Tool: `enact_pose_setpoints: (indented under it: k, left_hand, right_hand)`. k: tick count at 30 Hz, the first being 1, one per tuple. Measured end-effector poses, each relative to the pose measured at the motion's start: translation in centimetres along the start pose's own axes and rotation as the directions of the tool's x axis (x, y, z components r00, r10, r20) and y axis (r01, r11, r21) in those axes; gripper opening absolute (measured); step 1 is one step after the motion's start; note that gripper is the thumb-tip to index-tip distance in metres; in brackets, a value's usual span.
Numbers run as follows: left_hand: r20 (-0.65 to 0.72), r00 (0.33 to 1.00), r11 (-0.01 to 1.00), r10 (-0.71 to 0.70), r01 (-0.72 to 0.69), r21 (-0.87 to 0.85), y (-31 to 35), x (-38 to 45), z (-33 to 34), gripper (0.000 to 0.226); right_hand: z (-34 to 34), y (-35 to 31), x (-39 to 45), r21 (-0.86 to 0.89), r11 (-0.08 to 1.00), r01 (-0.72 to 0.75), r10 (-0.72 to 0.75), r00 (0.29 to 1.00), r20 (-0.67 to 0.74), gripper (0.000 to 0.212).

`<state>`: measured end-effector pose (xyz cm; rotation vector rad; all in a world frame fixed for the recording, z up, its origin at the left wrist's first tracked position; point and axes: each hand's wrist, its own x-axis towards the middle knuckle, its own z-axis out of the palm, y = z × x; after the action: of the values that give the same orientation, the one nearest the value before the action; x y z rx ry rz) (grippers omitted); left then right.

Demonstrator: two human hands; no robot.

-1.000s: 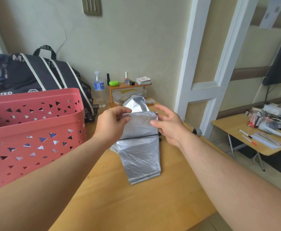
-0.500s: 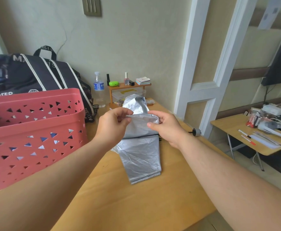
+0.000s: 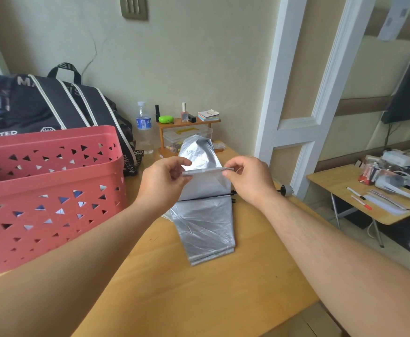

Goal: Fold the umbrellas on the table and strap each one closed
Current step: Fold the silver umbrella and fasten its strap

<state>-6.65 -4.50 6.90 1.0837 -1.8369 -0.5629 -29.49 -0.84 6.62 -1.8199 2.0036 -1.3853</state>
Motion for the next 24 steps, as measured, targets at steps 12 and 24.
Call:
enact_pose_setpoints:
  k: [12,24]
  left_hand:
    - [0.143,0.938,0.932,0.316,-0.335,0.137,-1.8,-2.0,-1.0,0.007]
    - [0.450,0.788,0.727,0.421,-0.590,0.352,-6.4,-6.8,1.3,0.020]
  right_hand:
    - [-0.2,1.7,-3.3,-0.216,0.884,0.415,-0.406,0.910,0.089,0.009]
    - [2.5,5.4,-10.0,-0.330,0.824,0.460,-0.361,0.876,0.320,0.011]
